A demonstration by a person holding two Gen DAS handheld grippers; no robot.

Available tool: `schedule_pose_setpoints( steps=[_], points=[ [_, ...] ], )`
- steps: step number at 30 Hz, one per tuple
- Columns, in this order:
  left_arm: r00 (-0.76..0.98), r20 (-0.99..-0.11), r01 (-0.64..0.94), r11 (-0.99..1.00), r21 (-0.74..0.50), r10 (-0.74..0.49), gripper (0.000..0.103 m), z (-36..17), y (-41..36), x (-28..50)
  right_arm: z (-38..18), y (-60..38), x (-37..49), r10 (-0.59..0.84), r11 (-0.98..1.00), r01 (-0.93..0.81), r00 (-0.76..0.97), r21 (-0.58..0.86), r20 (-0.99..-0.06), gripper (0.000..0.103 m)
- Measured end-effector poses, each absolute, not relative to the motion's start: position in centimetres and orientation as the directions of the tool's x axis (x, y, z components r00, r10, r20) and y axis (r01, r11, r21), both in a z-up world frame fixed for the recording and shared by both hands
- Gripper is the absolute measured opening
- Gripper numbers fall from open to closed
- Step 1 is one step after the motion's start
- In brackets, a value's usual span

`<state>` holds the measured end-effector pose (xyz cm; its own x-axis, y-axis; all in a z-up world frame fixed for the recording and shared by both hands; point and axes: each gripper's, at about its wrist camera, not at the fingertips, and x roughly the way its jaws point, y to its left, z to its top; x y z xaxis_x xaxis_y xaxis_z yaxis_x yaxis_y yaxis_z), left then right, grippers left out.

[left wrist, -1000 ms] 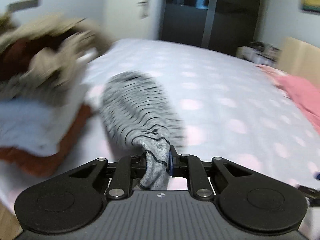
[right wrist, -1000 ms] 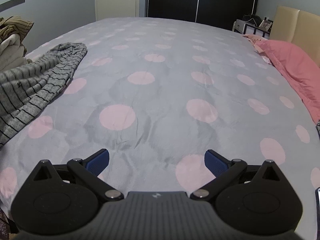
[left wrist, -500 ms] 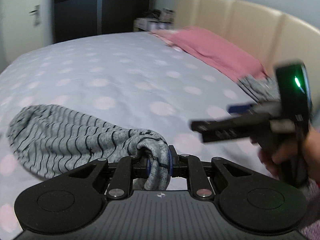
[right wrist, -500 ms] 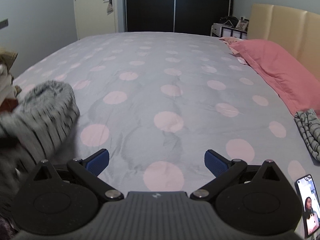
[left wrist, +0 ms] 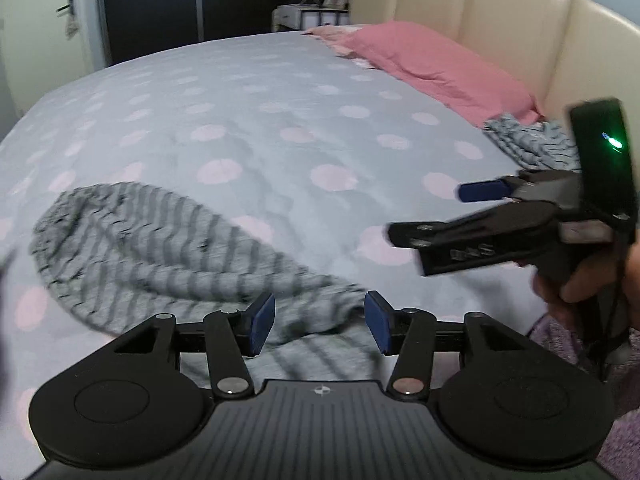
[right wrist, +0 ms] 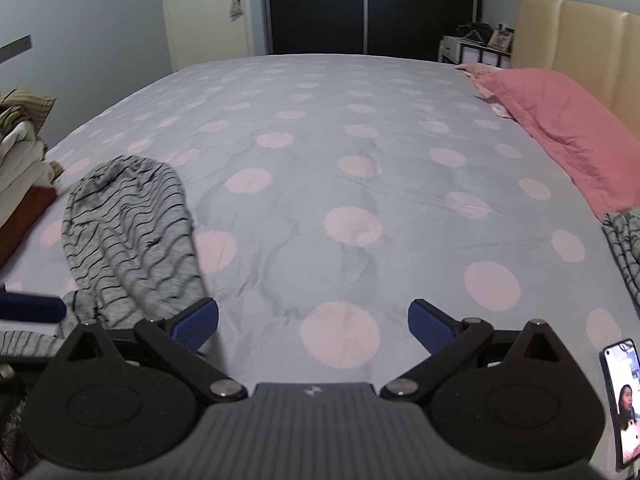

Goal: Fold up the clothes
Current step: 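Pull the garment with the left gripper onto the open bed, then grasp the garment's other end with the right gripper while the left gripper holds its own end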

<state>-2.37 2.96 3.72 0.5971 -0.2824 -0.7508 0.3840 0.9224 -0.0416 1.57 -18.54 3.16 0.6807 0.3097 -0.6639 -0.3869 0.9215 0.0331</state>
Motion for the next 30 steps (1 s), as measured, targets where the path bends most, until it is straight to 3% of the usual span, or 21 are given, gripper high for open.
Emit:
schedule_pose_setpoints(
  steps=[5, 16, 27, 30],
  points=[
    [0.594, -0.785, 0.370, 0.926, 0.076, -0.173, 0.047, 3.7, 6.0, -1.5, 3.0, -17.6, 0.9, 0.372, 0.893, -0.443, 0.636, 0.074, -0.676, 0.101],
    [0.613, -0.787, 0.523, 0.782, 0.338, -0.070, 0.048, -1.1, 10.1, 1.6, 0.8, -13.8, -0.9, 0.433, 0.822, -0.558, 0.479, 0.116, -0.764, 0.095],
    [0.575, -0.816, 0.652, 0.634, 0.416, -0.056, 0.050, -7.4, 13.7, 5.4, -1.9, -12.7, 0.3, 0.379, 0.833, -0.544, 0.422, 0.104, -0.824, 0.089],
    [0.591, -0.804, 0.673, 0.590, 0.446, -0.067, 0.059, -8.2, 13.7, 6.0, -2.4, -12.5, 0.6, 0.376, 0.833, -0.542, 0.408, 0.110, -0.832, 0.089]
  ],
)
